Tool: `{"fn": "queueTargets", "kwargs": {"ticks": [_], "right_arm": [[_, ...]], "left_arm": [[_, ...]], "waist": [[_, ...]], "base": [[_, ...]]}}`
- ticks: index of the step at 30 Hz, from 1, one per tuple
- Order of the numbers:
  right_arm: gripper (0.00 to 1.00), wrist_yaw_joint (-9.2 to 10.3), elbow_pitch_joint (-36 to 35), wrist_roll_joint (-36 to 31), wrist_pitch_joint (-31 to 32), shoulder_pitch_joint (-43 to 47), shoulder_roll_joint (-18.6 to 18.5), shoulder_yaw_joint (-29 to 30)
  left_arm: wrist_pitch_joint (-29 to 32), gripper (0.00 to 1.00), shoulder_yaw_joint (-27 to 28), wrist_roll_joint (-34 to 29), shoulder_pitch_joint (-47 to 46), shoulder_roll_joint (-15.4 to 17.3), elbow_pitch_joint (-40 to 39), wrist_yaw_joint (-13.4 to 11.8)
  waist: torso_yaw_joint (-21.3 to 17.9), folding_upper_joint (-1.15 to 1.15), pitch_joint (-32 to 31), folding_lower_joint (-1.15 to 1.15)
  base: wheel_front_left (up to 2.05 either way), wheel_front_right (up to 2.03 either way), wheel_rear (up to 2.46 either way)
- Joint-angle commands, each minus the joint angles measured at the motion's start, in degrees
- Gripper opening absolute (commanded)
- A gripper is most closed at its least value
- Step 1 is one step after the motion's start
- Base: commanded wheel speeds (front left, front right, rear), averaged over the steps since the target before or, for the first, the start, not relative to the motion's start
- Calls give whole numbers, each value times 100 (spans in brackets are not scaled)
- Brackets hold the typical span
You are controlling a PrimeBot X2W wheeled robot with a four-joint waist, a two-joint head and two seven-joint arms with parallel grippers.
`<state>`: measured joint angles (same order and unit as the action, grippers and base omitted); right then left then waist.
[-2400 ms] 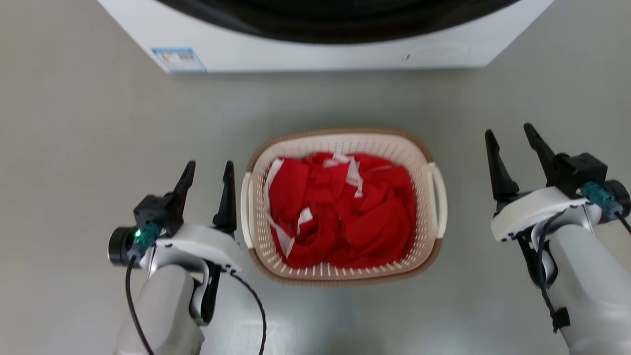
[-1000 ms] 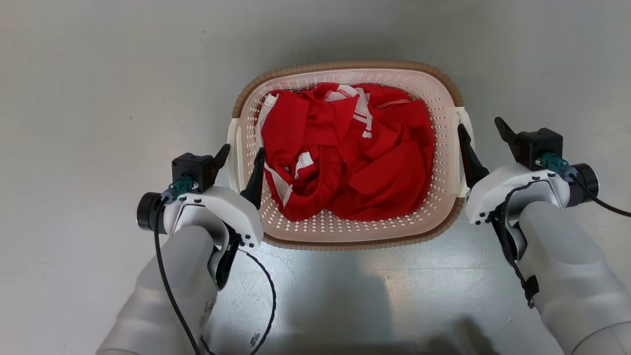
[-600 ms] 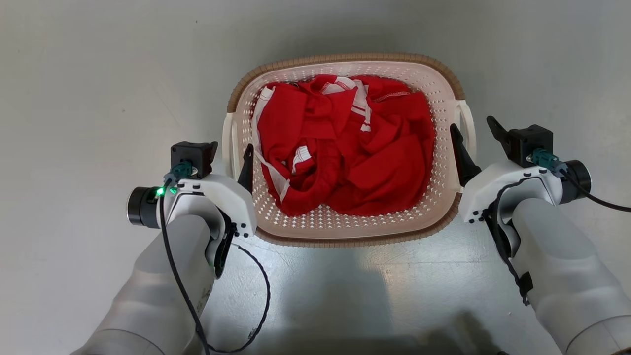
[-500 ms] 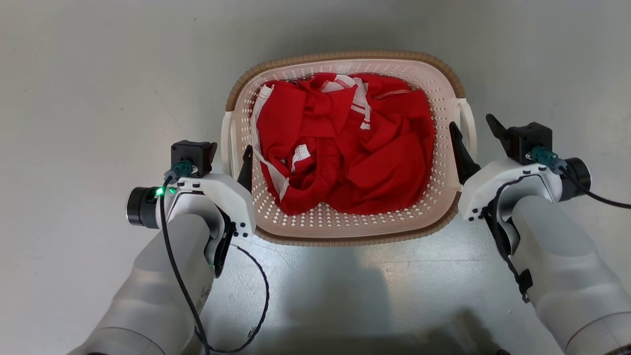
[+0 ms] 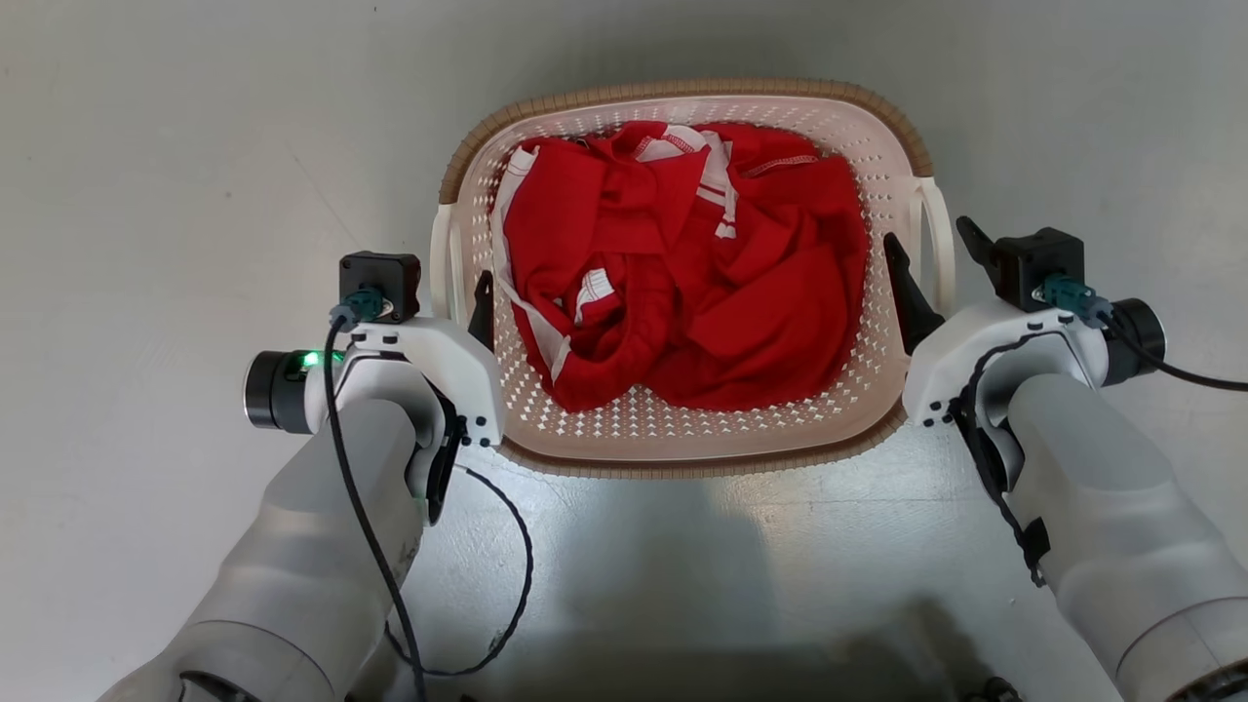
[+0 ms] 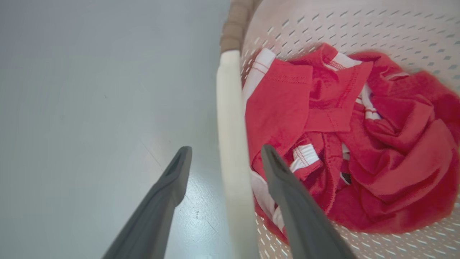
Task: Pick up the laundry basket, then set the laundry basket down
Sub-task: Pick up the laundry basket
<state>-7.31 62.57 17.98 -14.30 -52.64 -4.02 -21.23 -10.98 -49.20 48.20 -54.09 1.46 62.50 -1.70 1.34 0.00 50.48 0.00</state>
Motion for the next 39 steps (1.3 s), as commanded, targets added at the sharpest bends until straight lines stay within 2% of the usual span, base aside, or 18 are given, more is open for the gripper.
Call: {"fn": "queueTargets", "kwargs": {"ticks": [1,15,17,18,19,20,21,22,23,32,39], "right_arm": [[100,-18,3,68,-70,187,105,-103],[100,-18,154,330,-69,52,113,-500],[100,-18,192,355,-69,25,113,-520],[100,-18,207,366,-69,11,113,-531],[100,-18,211,395,-69,6,113,-543],[83,-18,206,431,-69,6,113,-567],[47,-18,204,458,-69,1,113,-590],[40,-18,206,475,-69,-8,113,-609],[1,-18,206,492,-69,-16,113,-620],[0,-18,251,517,-69,-34,113,-644],[0,-18,371,565,-70,83,113,-674]], "left_arm": [[13,100,35,96,7,142,3,-74],[36,100,-503,598,-145,142,-98,-275],[66,93,-583,664,-166,142,-107,-291],[81,87,-621,697,-179,142,-109,-301],[80,58,-656,728,-194,142,-116,-312],[75,23,-688,761,-208,142,-123,-322],[68,0,-722,789,-222,142,-127,-329],[64,0,-756,818,-234,142,-129,-335],[60,0,-788,848,-245,142,-131,-340],[9,0,-1086,1066,-272,142,-70,-373],[-43,0,-1313,1181,-181,142,34,-418]], "waist": [[5,0,21,0],[59,0,181,0],[61,0,202,0],[61,0,214,0],[64,0,225,0],[67,0,234,0],[66,0,243,0],[66,0,251,0],[68,0,258,0],[107,0,125,0],[114,0,-248,0]], "base": [[0,0,0],[0,0,0],[0,0,0],[0,0,0],[0,0,0],[0,0,0],[0,0,0],[0,0,0],[0,0,0],[0,0,0],[0,0,0]]}}
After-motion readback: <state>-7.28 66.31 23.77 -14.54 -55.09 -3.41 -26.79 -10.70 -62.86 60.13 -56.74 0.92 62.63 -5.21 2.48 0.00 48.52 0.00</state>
